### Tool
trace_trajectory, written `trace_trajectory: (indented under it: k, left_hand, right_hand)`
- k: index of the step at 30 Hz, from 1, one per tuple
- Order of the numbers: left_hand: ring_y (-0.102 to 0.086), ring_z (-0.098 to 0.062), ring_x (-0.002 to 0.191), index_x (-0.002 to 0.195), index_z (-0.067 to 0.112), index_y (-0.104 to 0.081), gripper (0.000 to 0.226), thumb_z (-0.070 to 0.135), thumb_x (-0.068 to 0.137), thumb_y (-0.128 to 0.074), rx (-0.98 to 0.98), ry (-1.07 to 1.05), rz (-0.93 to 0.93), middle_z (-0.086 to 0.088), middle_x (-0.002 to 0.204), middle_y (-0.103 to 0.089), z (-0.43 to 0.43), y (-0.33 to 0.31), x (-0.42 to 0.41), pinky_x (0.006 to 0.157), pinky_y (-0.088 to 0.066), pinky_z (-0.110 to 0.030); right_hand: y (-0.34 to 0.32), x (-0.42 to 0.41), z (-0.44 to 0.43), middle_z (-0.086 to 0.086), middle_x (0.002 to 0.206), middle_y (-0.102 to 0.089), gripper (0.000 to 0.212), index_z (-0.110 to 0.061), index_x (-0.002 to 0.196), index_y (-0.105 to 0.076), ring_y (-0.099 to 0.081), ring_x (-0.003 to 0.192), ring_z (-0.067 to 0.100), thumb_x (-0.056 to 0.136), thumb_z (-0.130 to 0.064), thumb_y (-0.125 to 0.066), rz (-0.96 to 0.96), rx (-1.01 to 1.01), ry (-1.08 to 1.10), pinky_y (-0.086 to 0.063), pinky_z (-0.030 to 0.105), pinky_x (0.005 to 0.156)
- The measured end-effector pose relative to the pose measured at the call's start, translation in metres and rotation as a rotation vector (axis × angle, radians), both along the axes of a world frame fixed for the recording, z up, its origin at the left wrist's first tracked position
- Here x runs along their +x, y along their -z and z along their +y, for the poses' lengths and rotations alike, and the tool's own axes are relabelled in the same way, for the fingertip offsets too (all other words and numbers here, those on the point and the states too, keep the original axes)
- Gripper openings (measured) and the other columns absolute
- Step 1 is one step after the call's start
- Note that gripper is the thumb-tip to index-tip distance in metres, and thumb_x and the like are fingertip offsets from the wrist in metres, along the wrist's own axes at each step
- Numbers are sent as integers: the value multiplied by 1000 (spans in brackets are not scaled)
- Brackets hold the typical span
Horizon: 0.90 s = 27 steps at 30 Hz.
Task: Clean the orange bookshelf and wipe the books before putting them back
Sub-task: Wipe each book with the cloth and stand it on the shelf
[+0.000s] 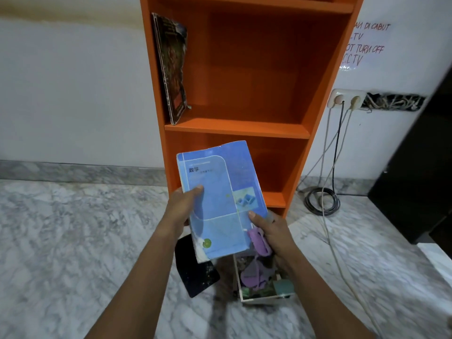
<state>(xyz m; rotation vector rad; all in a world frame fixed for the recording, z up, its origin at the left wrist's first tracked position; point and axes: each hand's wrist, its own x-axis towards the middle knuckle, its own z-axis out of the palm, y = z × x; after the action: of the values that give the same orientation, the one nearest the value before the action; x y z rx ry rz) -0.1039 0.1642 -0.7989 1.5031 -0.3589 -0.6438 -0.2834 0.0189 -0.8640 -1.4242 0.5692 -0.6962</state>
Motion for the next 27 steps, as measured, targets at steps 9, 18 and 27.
trace_trajectory:
  k: [9, 18, 27]
  left_hand:
    - [-72, -33, 99, 130, 23, -60, 45, 27, 88, -76, -224, 70, 230, -14, 118, -73, -40, -7, -48, 75, -58, -44]
    - [-75, -30, 80, 103, 8, -73, 28, 21, 103, -48, -280, 252, 356, -14, 97, -78, -5, -27, -47, 80, -60, -44]
    - [-75, -33, 92, 101, 11, -77, 26, 22, 101, -53, -231, 327, 283, -13, 104, -77, 8, -47, -44, 90, -56, -51]
  right_hand:
    - [-15, 25, 61, -6, 99, -67, 26, -27, 111, -67, -62, 87, 18, 88, -32, -55, 350, -985, 311, -51, 38, 65]
    - [-26, 34, 39, -2, 119, -57, 48, -31, 132, -63, -52, 116, 14, 99, -56, -39, 108, -707, 287, -45, 33, 99]
    - [-43, 26, -22, 12, 135, -66, 64, -11, 136, -59, -63, 123, 31, 93, -58, -61, -123, 351, -66, -55, 44, 97]
